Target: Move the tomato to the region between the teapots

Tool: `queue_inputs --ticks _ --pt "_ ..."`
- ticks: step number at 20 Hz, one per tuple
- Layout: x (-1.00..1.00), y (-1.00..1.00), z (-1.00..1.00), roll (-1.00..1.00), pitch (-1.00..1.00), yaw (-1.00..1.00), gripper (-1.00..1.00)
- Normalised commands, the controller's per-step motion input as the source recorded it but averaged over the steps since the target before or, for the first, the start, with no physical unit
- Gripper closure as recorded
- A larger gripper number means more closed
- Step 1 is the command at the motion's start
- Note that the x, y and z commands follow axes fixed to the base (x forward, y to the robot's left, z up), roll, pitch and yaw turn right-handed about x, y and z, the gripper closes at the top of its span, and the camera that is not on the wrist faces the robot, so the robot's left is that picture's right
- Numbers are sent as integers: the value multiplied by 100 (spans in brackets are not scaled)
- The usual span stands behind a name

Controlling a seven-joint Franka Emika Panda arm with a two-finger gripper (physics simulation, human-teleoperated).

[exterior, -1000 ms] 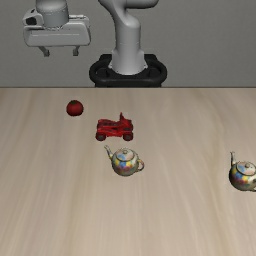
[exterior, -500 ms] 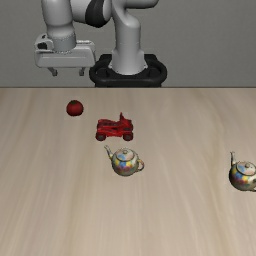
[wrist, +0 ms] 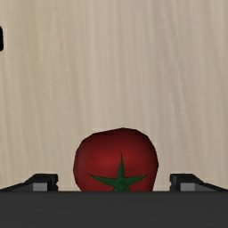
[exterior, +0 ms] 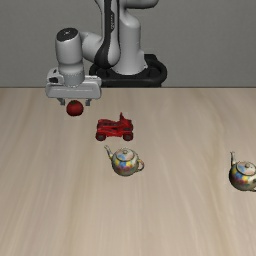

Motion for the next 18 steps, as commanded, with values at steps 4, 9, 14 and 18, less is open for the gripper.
queue_inputs --ticks 4,9,14,18 --pt "0 0 -25 0 0 0 100" --pt "0 60 0 0 0 0 100" --pt "0 100 0 0 0 0 100" --pt "0 100 0 0 0 0 100"
